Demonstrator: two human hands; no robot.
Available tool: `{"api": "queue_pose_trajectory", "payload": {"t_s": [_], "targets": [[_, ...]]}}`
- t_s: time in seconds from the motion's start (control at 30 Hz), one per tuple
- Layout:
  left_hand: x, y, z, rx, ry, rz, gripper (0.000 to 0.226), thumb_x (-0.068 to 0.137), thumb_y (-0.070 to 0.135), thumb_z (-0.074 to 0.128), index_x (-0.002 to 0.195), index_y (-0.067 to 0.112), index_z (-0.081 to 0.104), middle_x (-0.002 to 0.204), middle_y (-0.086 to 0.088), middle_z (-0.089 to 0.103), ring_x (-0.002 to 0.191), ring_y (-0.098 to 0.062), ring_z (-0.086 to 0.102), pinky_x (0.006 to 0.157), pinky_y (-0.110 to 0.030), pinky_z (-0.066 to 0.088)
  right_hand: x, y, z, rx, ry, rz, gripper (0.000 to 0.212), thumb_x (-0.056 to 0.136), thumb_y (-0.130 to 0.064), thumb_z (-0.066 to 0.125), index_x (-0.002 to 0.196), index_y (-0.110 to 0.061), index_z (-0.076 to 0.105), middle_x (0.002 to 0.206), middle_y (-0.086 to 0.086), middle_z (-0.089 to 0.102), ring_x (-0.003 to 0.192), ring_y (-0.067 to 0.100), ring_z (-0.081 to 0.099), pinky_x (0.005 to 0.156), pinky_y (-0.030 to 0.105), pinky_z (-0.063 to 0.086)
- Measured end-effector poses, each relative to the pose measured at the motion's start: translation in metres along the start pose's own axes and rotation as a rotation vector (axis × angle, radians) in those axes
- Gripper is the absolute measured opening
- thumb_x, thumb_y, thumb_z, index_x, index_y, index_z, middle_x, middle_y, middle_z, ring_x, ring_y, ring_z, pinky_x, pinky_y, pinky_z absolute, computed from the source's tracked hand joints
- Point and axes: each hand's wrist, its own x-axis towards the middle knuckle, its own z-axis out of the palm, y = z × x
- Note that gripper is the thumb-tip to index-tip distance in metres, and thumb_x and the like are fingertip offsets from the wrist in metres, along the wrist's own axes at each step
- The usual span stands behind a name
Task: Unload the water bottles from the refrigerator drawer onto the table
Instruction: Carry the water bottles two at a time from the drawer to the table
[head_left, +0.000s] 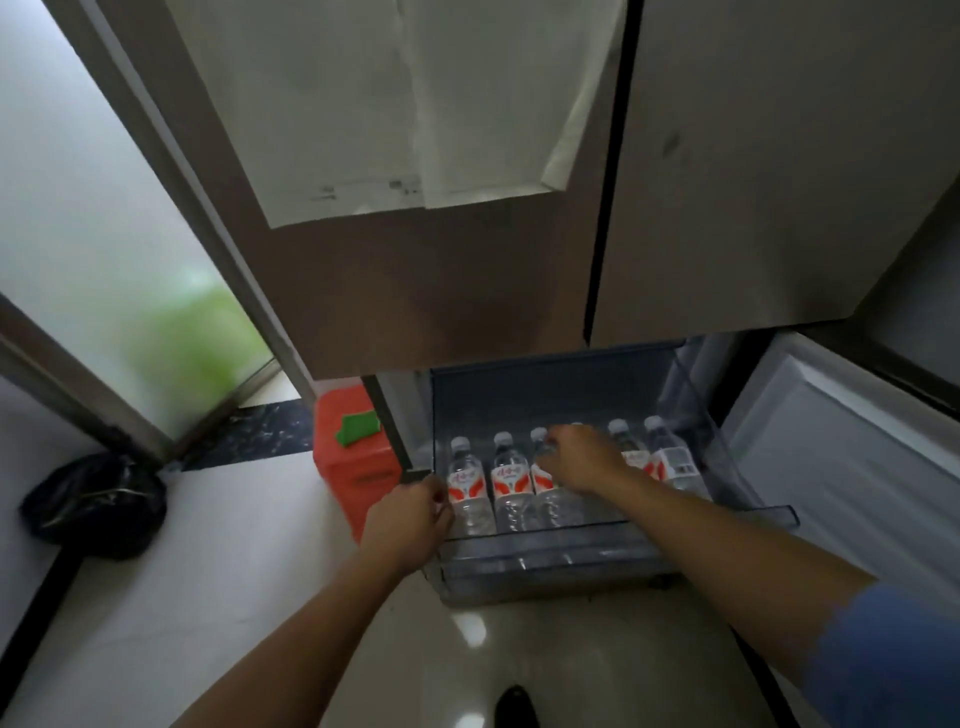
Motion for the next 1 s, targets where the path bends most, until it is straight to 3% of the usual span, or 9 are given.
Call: {"api": "queue_pose_trajectory", "payload": {"t_s": [0.1,0.27,0.4,0.53,0.67,0.8,0.9,1.0], "targets": [[0.019,-0.010,0.002,0.009,-0.001,-0.013,0.020,0.093,0.037,0.048,0.097,0.020,0.058,0.090,-0.002,0.067,0.081,-0.021,0.064,0.072,-0.036,0.054,0.045,-0.011,0.016,-0.011,-0.072,0.021,0.028,0.091,-0.041,0.058,0.102,-0.016,0.066,0.097,0.007,0.069,0.082,0.023,0.063,0.071,0.032,0.050],[0.046,-0.025,0.002,-0.001,0.046,-0.007,0.023,0.095,0.040,0.047,0.096,0.019,0.057,0.090,0.000,0.067,0.079,-0.022,0.065,0.067,-0.030,0.050,0.103,-0.020,0.047,-0.035,-0.146,0.060,0.029,0.093,-0.041,0.054,0.101,-0.013,0.058,0.093,0.008,0.065,0.075,0.021,0.059,0.076,0.035,0.053],[0.064,-0.037,0.003,0.001,0.031,-0.018,0.021,0.092,0.039,0.049,0.098,0.020,0.057,0.090,-0.002,0.069,0.077,-0.022,0.066,0.070,-0.038,0.056,0.136,-0.024,0.077,-0.084,-0.223,0.050,0.033,0.092,-0.045,0.052,0.105,-0.017,0.062,0.096,0.007,0.067,0.080,0.022,0.061,0.081,0.036,0.054],[0.083,-0.037,-0.005,0.002,0.023,-0.007,0.021,0.094,0.033,0.050,0.103,0.016,0.058,0.096,-0.005,0.069,0.080,-0.024,0.067,0.073,-0.036,0.056,0.142,-0.022,0.082,-0.074,-0.248,0.053,0.035,0.093,-0.047,0.053,0.102,-0.015,0.062,0.088,0.004,0.065,0.077,0.019,0.062,0.073,0.033,0.054],[0.115,-0.022,-0.010,0.010,0.025,0.052,0.022,0.095,0.032,0.048,0.106,0.016,0.058,0.100,-0.006,0.067,0.081,-0.022,0.065,0.075,-0.039,0.057,0.133,-0.010,0.054,0.011,-0.212,0.015,0.042,0.089,-0.054,0.050,0.110,-0.017,0.054,0.104,0.007,0.063,0.087,0.023,0.059,0.072,0.032,0.046],[0.155,0.002,-0.001,0.146,-0.039,0.154,0.024,0.096,0.024,0.046,0.116,0.014,0.052,0.110,-0.015,0.061,0.093,-0.029,0.058,0.075,-0.032,0.044,0.104,0.008,0.017,0.114,-0.173,-0.069,0.032,0.086,-0.050,0.053,0.087,-0.019,0.056,0.099,0.007,0.068,0.086,0.022,0.061,0.077,0.034,0.052],[0.182,0.016,0.021,0.268,-0.087,0.160,0.039,0.097,0.017,0.041,0.135,0.010,0.044,0.137,-0.019,0.046,0.121,-0.034,0.046,0.096,-0.036,0.036,0.072,0.027,0.001,0.203,-0.120,-0.056,0.043,0.078,-0.054,0.047,0.091,-0.017,0.063,0.092,0.004,0.070,0.083,0.020,0.064,0.076,0.038,0.054],[0.202,0.012,0.049,0.446,-0.190,0.158,0.038,0.097,0.017,0.037,0.132,0.009,0.047,0.142,-0.017,0.042,0.129,-0.033,0.042,0.106,-0.038,0.033,0.042,0.043,-0.006,0.191,-0.104,-0.069,0.025,0.085,-0.043,0.052,0.090,-0.019,0.057,0.084,0.002,0.063,0.076,0.019,0.059,0.066,0.030,0.043]]}}
